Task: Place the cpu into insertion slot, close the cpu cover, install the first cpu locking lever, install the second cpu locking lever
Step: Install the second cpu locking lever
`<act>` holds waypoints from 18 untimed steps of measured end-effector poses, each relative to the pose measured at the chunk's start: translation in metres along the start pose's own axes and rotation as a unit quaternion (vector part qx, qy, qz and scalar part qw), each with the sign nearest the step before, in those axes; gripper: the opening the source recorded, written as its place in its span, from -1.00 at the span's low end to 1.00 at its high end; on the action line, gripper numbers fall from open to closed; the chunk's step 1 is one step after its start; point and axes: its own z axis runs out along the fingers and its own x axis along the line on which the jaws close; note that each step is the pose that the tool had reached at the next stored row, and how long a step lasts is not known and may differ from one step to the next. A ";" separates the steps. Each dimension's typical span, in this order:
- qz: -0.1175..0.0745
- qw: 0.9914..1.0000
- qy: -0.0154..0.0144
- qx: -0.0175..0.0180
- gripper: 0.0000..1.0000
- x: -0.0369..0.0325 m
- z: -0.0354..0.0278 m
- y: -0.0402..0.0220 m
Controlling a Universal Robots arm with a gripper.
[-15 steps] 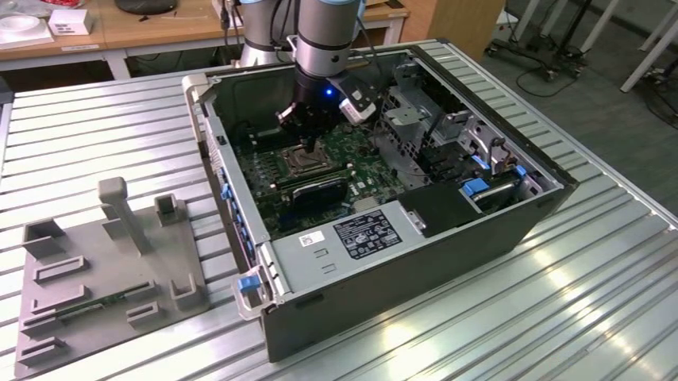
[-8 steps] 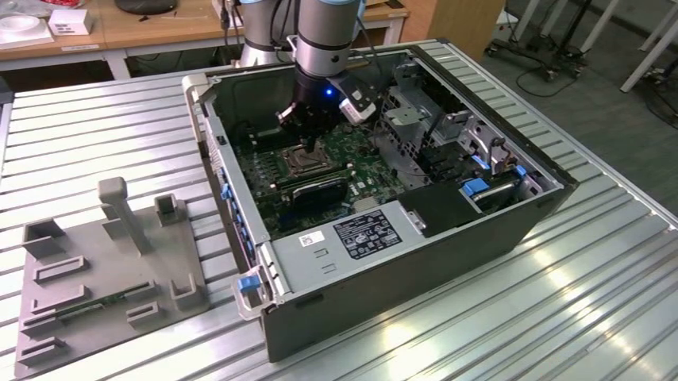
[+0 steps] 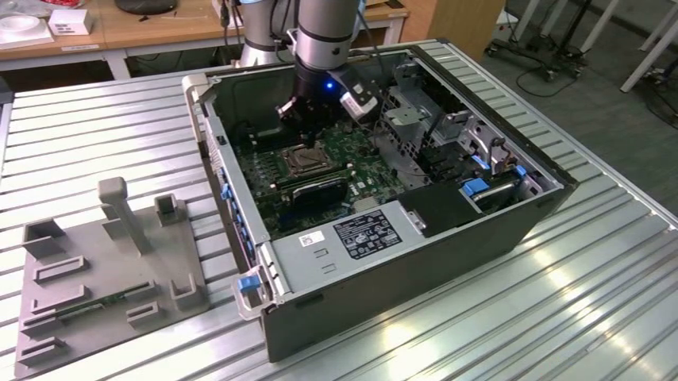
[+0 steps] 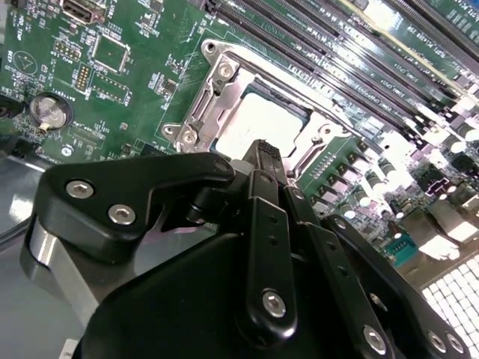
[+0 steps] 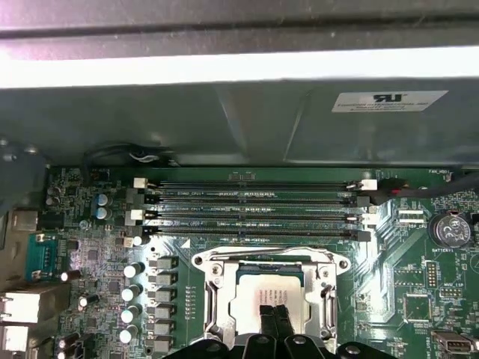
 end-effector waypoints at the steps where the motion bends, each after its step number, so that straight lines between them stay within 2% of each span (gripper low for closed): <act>1: 0.000 1.000 0.000 0.000 -0.79 0.0000 -0.0001 -0.0003; 5: 0.000 1.000 0.000 0.000 -0.79 -0.0002 -0.0005 -0.0035; 18: 0.000 1.000 0.000 0.000 -0.79 -0.0011 -0.0038 -0.0194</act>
